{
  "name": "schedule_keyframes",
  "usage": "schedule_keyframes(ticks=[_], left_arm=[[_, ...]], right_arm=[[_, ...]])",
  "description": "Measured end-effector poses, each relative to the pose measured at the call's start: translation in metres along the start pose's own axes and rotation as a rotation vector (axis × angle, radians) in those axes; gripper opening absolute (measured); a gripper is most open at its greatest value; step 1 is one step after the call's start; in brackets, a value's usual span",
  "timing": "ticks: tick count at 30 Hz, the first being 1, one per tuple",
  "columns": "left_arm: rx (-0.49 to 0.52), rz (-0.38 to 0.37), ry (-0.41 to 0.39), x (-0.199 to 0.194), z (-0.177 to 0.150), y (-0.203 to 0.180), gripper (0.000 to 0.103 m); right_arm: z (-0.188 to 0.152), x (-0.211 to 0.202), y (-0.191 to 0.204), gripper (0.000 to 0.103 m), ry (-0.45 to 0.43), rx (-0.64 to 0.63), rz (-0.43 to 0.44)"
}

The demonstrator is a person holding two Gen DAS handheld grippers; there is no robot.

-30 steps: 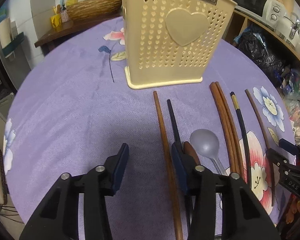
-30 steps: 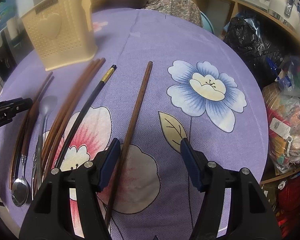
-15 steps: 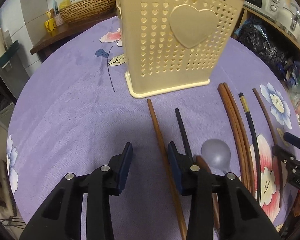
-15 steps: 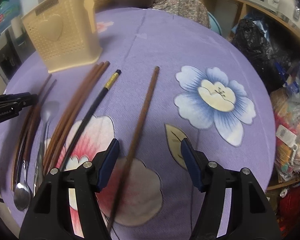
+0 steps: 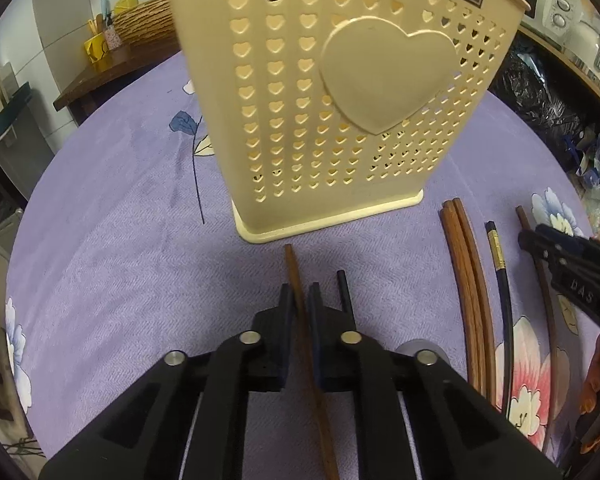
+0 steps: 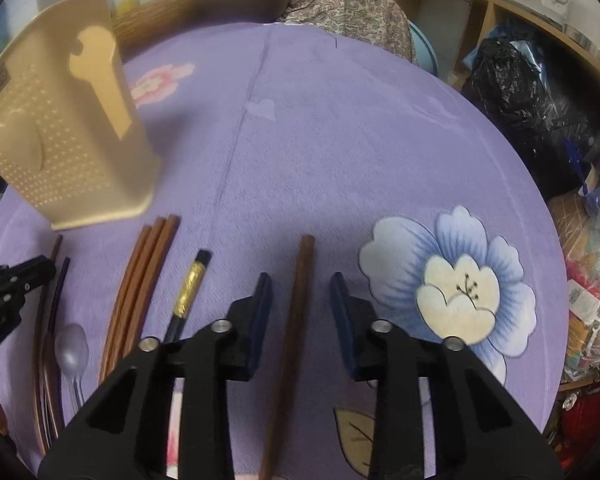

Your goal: Organize utensils

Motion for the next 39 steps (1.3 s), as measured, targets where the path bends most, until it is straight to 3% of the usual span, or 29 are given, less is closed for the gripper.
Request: schedule_keyframes(ticks=[4,8,13,20,25,29,32,36,38,39], left_arm=[[0.008,-0.002,-0.009,-0.001,0.0,-0.003,0.007],[-0.005,-0.031,-0.037,-0.006,0.001,-0.001,0.007],[-0.013,-0.078,-0.126,-0.041,0.009,0.0,0.007],[-0.029,-0.148,-0.305,-0.129,0.019,0.011,0.007],[-0.023,-0.144,-0.418,-0.184,0.019,0.023,0.007],[-0.017,-0.118,-0.468,-0.203,0.019,0.032,0.007],[-0.016,-0.113,-0.474,-0.207,0.02,0.036,0.007],[-0.016,-0.112,-0.477,-0.208,0.019,0.035,0.006],[-0.016,-0.118,-0.478,-0.21,0.017,0.037,0.006],[-0.016,-0.121,-0.478,-0.211,0.017,0.037,0.006]], right_arm=[[0.004,0.003,0.002,0.01,-0.009,0.001,0.003],[0.004,0.001,-0.001,0.009,-0.012,0.036,0.062],[0.004,-0.023,0.0,0.008,-0.063,0.063,0.163],[0.012,-0.111,-0.007,0.008,-0.234,0.039,0.29],[0.013,-0.171,-0.02,0.006,-0.344,0.017,0.352],[0.015,-0.207,-0.029,0.005,-0.415,-0.006,0.359],[0.017,-0.211,-0.028,0.002,-0.421,-0.024,0.334],[0.018,-0.188,-0.026,0.003,-0.368,-0.023,0.302],[0.016,-0.162,-0.025,0.008,-0.318,-0.029,0.27],[0.013,-0.148,-0.022,0.023,-0.278,-0.037,0.26]])
Point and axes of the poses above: each gripper's, at about its wrist camera, not at the fingertips, and x roughly the way its jaws point, y to its left, z to its top, the point moved 7 cm from there along x, roughly the way its jaws point, and after that the axes turned 4 degrees about -z, right-handed, at the moved point
